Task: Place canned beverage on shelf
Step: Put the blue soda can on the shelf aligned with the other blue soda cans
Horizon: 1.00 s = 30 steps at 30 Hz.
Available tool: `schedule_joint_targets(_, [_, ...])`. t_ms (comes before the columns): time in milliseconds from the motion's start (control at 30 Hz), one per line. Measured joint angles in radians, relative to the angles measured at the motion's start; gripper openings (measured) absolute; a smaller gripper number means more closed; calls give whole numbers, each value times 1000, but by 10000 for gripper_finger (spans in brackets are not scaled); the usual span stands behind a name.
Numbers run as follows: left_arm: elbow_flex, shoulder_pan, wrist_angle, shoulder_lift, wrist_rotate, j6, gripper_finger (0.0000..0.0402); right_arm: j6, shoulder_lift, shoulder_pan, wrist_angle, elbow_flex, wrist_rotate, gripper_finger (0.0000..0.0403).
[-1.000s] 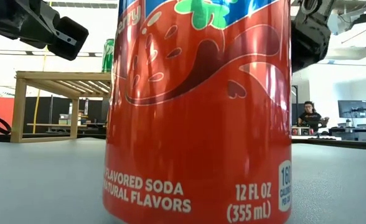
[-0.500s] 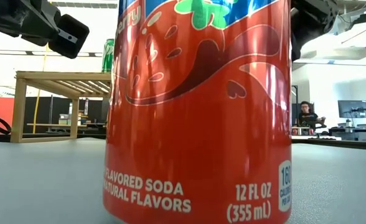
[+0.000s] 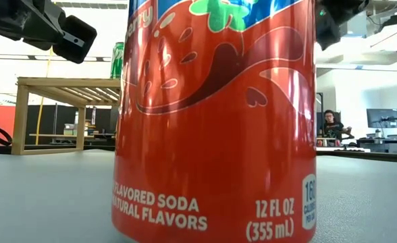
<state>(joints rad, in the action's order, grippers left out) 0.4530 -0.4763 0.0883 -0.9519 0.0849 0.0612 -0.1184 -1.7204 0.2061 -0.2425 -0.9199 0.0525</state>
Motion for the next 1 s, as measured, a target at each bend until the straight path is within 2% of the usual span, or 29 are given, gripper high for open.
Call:
schedule_joint_targets(167, [0, 0, -3, 0, 0, 1, 0, -150, 23, 56, 106, 0, 8, 292])
schedule_joint_targets(267, [0, 0, -2, 0, 0, 1, 0, -248, 6, 119, 114, 0, 105, 292])
schedule_joint_targets(400, [0, 0, -1, 0, 0, -19, 0, -308, -73, 224, 34, 2, 419, 292])
schedule_joint_targets(500, [0, 0, 0, 0, 0, -29, 0, -302, -148, 280, -130, 1, 672, 292])
schedule_joint_targets(567, [0, 0, 0, 0, 1, -30, 0, -265, -199, 299, -234, 1, 776, 292])
schedule_joint_targets(633, [0, 0, 0, 0, 1, -30, 0, -238, -244, 306, -338, 1, 810, 292])
schedule_joint_targets(733, [0, 0, 0, 0, 1, -25, 0, -224, -293, 303, -456, -2, 805, 292])
schedule_joint_targets(1000, [0, 0, -3, 0, 1, -24, 0, -223, -400, 286, -503, -83, 795, 292])
